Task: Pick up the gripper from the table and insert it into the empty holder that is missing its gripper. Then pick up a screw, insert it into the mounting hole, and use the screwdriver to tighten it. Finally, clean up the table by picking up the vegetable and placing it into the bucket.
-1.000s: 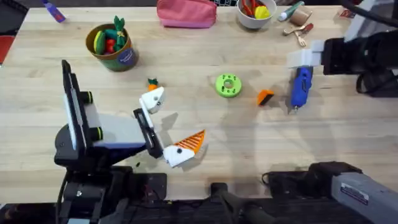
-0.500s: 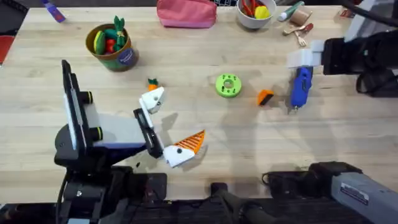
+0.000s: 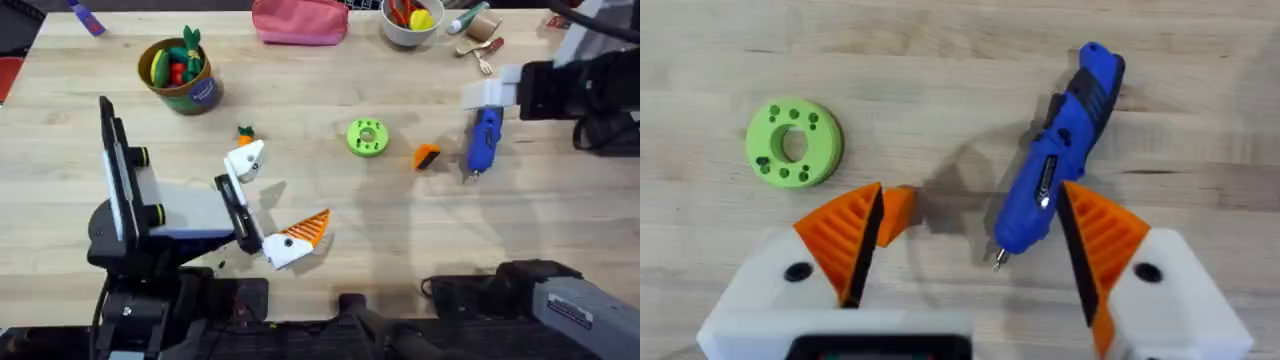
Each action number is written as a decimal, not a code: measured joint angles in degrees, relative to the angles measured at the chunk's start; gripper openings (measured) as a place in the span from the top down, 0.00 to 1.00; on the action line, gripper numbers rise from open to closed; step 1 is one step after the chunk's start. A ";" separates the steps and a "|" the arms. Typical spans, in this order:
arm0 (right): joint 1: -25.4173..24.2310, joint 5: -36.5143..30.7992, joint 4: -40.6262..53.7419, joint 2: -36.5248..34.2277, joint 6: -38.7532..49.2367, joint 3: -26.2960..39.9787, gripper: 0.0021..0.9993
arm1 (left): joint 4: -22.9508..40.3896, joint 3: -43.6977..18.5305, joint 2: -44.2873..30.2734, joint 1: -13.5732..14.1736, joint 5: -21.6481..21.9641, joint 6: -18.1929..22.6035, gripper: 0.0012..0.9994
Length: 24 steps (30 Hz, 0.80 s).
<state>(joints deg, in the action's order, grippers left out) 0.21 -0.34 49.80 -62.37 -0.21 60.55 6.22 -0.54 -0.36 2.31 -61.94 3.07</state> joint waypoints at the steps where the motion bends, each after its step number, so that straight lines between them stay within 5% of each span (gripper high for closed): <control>1: 0.00 0.00 0.00 0.00 0.00 0.00 0.01 | 0.00 0.00 0.00 0.00 -0.01 0.00 0.01; 13: 2.01 2.69 6.75 0.00 -3.96 0.11 0.01 | 0.00 0.00 0.00 0.00 0.01 0.00 0.01; 24: 11.45 -1.59 18.10 -6.94 -23.65 3.65 0.01 | 0.00 0.00 0.00 0.00 0.01 0.00 0.01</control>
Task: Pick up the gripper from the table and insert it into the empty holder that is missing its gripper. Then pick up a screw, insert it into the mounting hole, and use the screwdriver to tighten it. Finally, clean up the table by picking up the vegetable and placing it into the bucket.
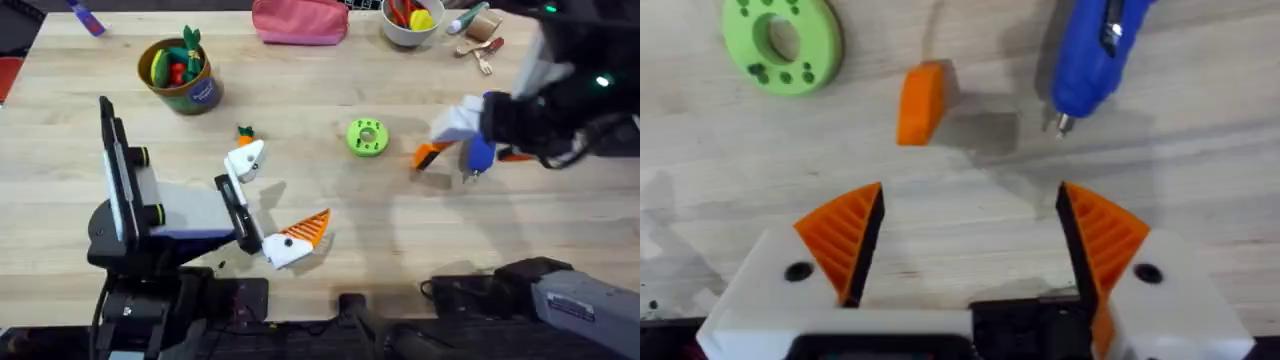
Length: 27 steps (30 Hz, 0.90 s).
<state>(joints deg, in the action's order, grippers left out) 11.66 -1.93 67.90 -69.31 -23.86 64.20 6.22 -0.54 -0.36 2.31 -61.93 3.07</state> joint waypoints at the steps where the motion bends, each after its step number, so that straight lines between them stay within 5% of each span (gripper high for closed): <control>1: 1.15 0.00 -0.03 -1.37 -0.64 1.07 0.01 | 0.00 0.00 0.00 0.00 0.00 0.00 0.01; 9: 8.19 0.02 -0.26 -9.97 -7.15 5.66 0.01 | 0.01 0.00 0.00 0.00 -0.01 0.00 0.01; 27: 7.89 -0.22 -5.90 -10.97 -12.04 -0.32 0.06 | 0.00 0.00 0.00 0.00 -0.02 0.00 0.01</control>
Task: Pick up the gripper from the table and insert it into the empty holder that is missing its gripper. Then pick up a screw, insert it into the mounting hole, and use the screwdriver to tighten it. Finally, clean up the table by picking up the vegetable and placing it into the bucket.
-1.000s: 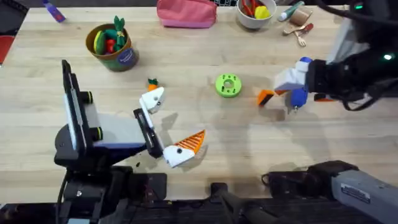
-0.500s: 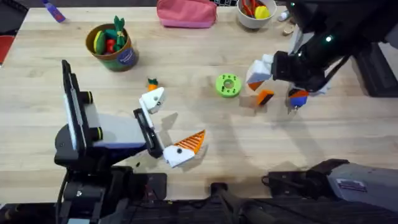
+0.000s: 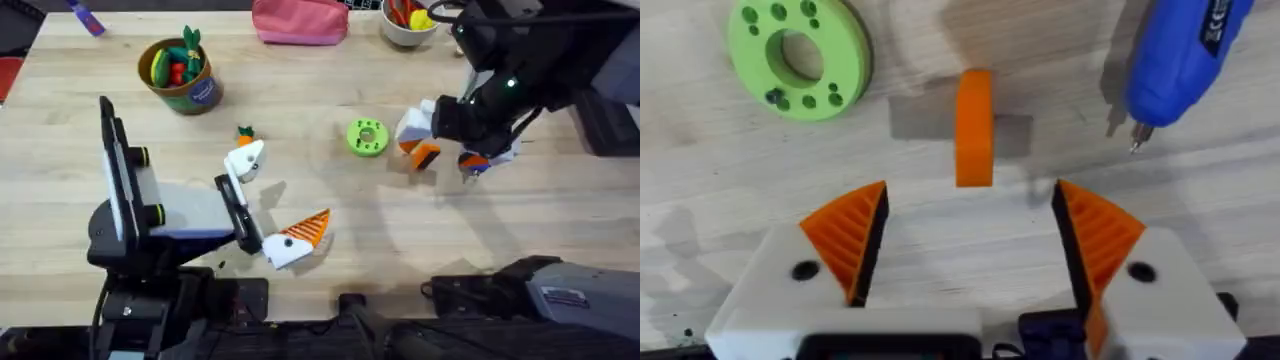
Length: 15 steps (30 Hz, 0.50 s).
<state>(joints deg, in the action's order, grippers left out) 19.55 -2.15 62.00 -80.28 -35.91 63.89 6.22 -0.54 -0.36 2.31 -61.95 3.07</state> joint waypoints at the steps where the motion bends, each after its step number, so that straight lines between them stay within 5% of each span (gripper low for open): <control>1: -0.26 0.00 -0.37 -0.13 0.50 -0.10 0.06 | 0.00 0.00 0.00 0.00 0.02 0.00 0.01; 15: -1.90 -0.17 -0.78 -5.50 5.32 0.14 0.10 | 0.02 0.00 0.00 0.00 0.02 0.00 0.01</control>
<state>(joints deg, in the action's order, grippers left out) 17.65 -2.33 61.22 -85.78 -30.59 64.03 6.24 -0.54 -0.36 2.31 -61.93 3.07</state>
